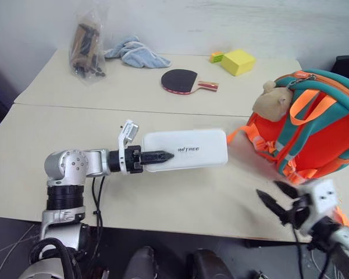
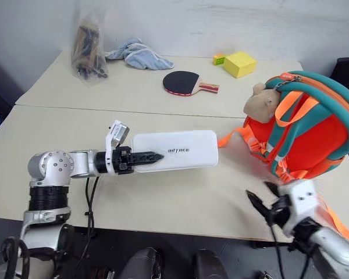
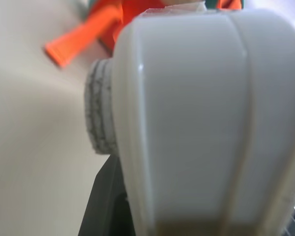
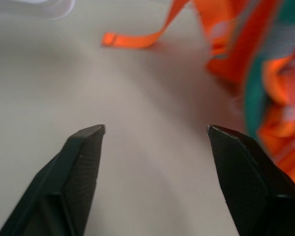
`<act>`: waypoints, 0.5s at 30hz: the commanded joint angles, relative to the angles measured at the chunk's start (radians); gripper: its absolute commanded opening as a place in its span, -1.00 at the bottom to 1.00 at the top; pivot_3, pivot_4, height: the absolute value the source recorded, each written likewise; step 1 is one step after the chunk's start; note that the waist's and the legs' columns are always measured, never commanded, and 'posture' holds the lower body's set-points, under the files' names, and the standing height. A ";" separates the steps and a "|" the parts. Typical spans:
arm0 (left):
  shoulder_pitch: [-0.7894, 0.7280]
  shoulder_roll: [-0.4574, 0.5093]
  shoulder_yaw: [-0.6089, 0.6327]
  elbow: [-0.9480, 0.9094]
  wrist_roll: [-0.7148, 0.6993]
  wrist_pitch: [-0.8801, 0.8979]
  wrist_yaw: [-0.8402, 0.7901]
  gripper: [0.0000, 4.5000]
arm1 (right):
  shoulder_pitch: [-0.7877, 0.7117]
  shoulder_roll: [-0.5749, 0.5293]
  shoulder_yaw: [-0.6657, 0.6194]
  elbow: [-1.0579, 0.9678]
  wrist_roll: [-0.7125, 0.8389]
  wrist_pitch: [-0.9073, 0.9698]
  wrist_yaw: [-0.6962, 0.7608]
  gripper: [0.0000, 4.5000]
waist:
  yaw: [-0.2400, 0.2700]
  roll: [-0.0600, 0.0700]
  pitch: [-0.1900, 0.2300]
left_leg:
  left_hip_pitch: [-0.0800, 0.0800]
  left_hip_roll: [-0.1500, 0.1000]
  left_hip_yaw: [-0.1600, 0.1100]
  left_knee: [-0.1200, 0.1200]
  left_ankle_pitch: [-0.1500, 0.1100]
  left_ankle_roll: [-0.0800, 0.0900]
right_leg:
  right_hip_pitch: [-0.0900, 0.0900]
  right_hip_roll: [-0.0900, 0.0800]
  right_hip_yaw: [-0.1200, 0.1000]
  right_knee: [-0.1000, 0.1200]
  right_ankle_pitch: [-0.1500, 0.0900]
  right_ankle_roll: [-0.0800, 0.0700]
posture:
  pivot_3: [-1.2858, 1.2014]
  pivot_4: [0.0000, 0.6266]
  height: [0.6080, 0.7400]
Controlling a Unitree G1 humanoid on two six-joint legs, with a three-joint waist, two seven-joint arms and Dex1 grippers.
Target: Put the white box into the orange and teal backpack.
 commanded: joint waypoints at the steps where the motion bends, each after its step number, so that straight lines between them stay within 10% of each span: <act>1: -0.011 0.019 0.098 -0.005 -0.030 -0.087 0.029 -0.43 | -0.116 -0.069 -0.056 0.049 0.043 0.041 -0.059 0.99 | -0.011 -0.003 0.002 | 0.001 0.001 0.000 0.000 0.000 -0.001 | 0.000 0.001 0.000 0.000 0.000 0.000 | 0.03 -0.52 1.00; 15: -0.041 0.098 0.029 0.111 0.055 -0.380 -0.042 -0.43 | -0.754 -0.044 0.176 0.542 0.014 0.010 -0.110 0.81 | 0.009 -0.002 0.004 | -0.015 0.001 0.000 0.002 0.003 -0.001 | -0.017 0.001 0.000 0.004 0.000 0.000 | 0.03 -0.52 1.00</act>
